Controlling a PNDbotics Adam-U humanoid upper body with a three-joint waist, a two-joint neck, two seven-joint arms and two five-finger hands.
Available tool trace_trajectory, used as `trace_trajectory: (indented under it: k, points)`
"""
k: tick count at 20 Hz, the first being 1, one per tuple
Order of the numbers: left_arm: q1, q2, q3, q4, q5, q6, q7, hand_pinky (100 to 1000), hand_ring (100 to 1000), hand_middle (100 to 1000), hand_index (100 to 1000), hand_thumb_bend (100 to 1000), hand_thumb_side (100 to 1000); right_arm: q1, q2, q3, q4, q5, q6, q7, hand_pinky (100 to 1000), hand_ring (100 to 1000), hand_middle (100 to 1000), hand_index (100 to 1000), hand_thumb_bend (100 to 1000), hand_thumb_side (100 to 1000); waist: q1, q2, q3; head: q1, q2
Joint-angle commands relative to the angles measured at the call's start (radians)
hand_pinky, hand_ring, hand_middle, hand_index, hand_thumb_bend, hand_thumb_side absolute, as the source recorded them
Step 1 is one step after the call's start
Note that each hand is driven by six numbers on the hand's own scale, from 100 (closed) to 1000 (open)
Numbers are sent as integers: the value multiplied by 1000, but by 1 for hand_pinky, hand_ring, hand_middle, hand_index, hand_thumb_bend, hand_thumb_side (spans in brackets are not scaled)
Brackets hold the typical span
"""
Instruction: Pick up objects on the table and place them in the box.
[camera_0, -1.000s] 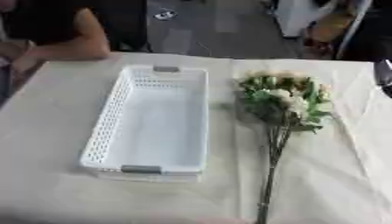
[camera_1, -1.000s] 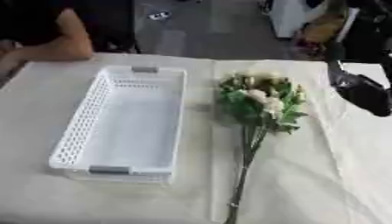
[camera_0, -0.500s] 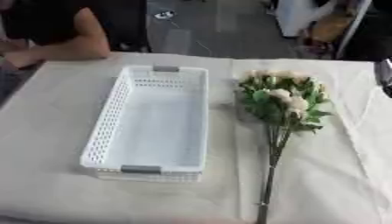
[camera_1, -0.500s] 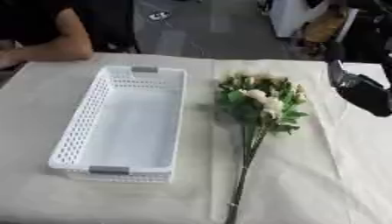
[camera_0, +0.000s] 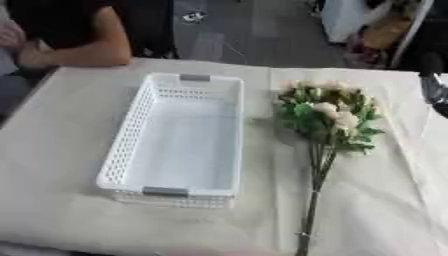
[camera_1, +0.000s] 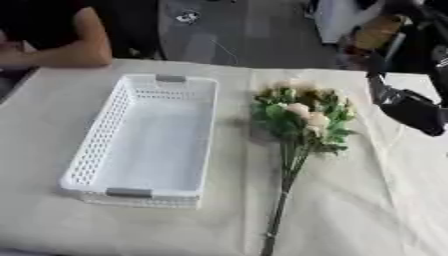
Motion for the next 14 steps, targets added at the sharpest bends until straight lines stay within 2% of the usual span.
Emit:
trace_trajectory:
  k: [1,3,4,5,6,7,14]
  points:
    - [-14,34,-6,-20,0,9,-12,595,752,865,861,145,812,-41,-200,67,19,-37,-102,31,894,954,960,996,212,347,-5,-15,4,16,-2]
    - [-10,38,-8,-20,0,10,-19,594,753,865,860,144,812,-74,-293,111,75,-54,-183,29,905,948,988,989,263,353,-7,-20,9,22,-2]
    - [-8,38,-8,-20,-1,11,-21,594,753,865,861,145,812,-93,-329,133,109,-57,-221,22,899,946,980,990,254,346,-8,-21,11,24,-2]
    - [-7,39,-7,-20,-2,11,-21,594,753,865,861,144,813,-110,-355,151,141,-55,-255,15,905,943,999,988,282,319,-8,-21,14,25,-2]
    - [-6,39,-7,-20,-3,12,-21,594,753,865,861,144,813,-127,-372,168,172,-50,-284,9,905,943,999,988,334,224,-8,-21,16,25,-2]
    - [-5,39,-8,-20,-3,13,-21,594,754,866,861,143,814,-142,-381,184,203,-44,-310,5,904,942,1000,987,271,367,-8,-21,19,24,-2]
    - [-8,36,-15,-20,-5,15,-29,594,753,863,859,141,814,-221,-370,265,406,19,-432,-6,895,932,1000,982,241,391,-8,-21,32,15,-2]
